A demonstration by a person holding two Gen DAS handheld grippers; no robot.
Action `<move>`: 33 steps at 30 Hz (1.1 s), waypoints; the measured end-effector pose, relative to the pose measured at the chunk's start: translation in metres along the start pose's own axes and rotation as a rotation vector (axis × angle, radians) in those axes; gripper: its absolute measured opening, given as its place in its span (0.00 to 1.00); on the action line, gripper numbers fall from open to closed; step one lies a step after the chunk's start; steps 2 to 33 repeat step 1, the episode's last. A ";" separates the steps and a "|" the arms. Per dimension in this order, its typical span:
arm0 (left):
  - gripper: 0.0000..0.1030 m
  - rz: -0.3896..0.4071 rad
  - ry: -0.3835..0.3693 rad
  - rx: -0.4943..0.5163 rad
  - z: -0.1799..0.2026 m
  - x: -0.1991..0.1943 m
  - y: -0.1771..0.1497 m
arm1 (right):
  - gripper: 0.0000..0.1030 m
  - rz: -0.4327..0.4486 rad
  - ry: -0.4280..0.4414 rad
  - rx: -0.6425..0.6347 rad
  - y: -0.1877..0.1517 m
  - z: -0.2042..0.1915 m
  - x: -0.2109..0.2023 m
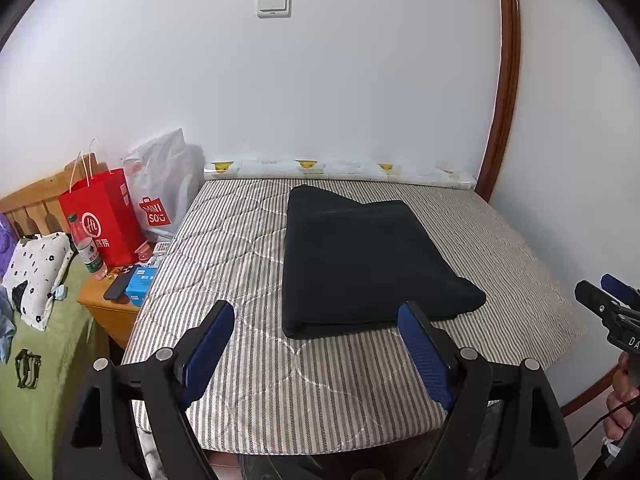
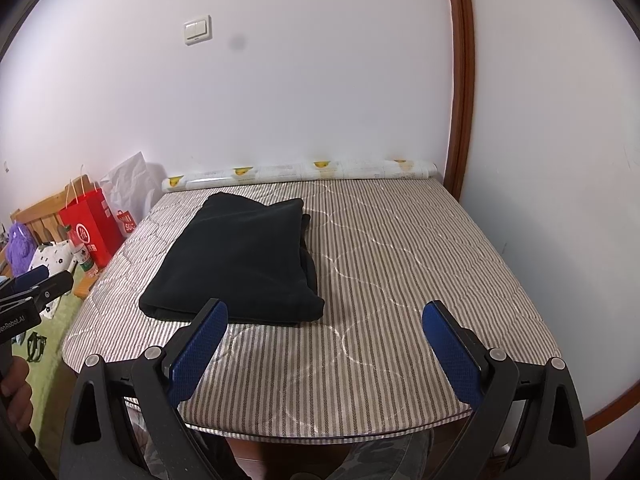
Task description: Fold small clothes
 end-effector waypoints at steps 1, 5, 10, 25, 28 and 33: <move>0.81 -0.001 0.000 0.000 0.000 0.000 0.000 | 0.94 0.000 0.000 -0.001 0.000 0.000 0.000; 0.81 -0.001 0.000 0.000 0.000 0.000 0.000 | 0.94 0.000 0.000 -0.001 0.000 0.000 0.000; 0.81 -0.001 0.000 0.000 0.000 0.000 0.000 | 0.94 0.000 0.000 -0.001 0.000 0.000 0.000; 0.81 -0.001 0.000 0.000 0.000 0.000 0.000 | 0.94 0.000 0.000 -0.001 0.000 0.000 0.000; 0.81 -0.001 0.000 0.000 0.000 0.000 0.000 | 0.94 0.000 0.000 -0.001 0.000 0.000 0.000; 0.81 -0.001 0.000 0.000 0.000 0.000 0.000 | 0.94 0.000 0.000 -0.001 0.000 0.000 0.000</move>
Point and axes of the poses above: each gripper's, at about its wrist camera, not at the fingertips, and x roughly the way its jaws point, z to its right, y to its top, the point moved 5 cm from there along x, roughly the way its jaws point, and after that the axes turned 7 degrees about -z, right-handed, at the moved point
